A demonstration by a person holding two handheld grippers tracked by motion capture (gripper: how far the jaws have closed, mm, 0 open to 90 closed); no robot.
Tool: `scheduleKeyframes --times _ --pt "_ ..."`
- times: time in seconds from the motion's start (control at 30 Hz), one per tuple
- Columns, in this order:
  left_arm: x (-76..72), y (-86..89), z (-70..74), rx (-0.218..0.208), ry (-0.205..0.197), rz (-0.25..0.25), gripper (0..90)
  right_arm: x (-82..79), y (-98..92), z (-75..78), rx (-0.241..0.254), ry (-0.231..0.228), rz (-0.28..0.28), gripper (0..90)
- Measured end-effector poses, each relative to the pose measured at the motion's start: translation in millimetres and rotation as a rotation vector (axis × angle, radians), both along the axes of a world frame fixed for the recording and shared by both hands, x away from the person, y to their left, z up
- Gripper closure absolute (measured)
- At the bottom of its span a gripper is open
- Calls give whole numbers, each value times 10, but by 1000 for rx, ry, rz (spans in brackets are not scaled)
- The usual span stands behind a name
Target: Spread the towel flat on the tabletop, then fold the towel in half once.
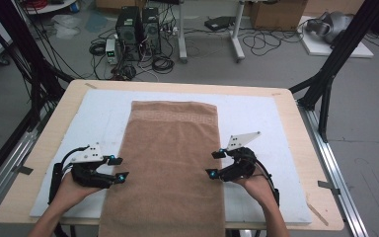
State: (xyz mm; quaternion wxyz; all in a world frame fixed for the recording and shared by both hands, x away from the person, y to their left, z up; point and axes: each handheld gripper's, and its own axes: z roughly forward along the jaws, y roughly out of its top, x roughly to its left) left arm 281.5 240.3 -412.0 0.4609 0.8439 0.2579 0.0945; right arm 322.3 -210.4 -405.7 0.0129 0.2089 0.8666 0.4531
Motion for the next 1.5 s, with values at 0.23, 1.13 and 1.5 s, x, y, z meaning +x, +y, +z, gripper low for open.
scheduleKeyframes --times 0.23,1.13,1.5 --pt "11 7 -17 4 4 2 411 11 -11 -16 -6 6 -5 267" --pt "533 32 376 23 -58 65 391 388 -250 402 -49 -58 -75 251" --pt "1025 -17 429 -24 -36 86 399 904 -184 350 -53 -81 -127 254"
